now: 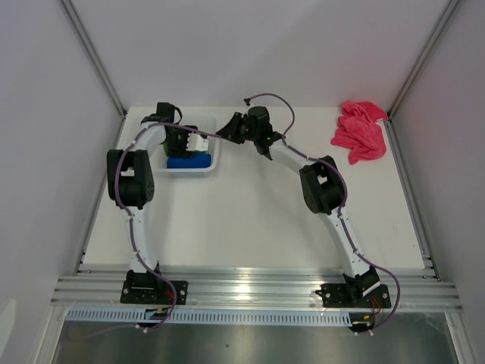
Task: Roll the towels
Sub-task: Place the rolled towel into the container
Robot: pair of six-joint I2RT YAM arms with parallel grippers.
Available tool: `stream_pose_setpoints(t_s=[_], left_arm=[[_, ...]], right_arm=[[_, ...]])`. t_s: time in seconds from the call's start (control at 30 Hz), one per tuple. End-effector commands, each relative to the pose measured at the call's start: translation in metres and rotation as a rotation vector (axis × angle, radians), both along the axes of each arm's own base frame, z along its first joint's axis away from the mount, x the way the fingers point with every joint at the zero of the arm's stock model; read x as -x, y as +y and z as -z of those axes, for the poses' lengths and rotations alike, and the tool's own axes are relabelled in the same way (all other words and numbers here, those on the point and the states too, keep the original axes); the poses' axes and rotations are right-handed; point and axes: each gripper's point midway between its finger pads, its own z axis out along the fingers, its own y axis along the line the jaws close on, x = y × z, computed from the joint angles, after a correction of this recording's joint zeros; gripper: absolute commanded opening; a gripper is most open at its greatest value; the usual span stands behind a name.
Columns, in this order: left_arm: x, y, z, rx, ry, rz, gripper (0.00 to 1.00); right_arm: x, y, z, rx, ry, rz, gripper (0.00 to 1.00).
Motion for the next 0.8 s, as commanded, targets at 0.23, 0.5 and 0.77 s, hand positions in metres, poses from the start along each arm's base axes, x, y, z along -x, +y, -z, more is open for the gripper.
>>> stream_pose_setpoints(t_s=[0.23,0.5,0.77], left_arm=[[-0.005,-0.019,-0.045,0.061,-0.083,0.069,0.75],[0.002,-0.020,-0.054,0.063,-0.092,0.083,0.75],[0.003,-0.023,-0.067,0.082,-0.108,0.083,0.76]], right_arm=[[-0.001,-0.011,-0.004,0.042,-0.010,0.008,0.14],[-0.001,-0.010,-0.005,0.036,-0.010,0.006,0.14],[-0.001,-0.011,-0.002,0.036,-0.002,0.006,0.14]])
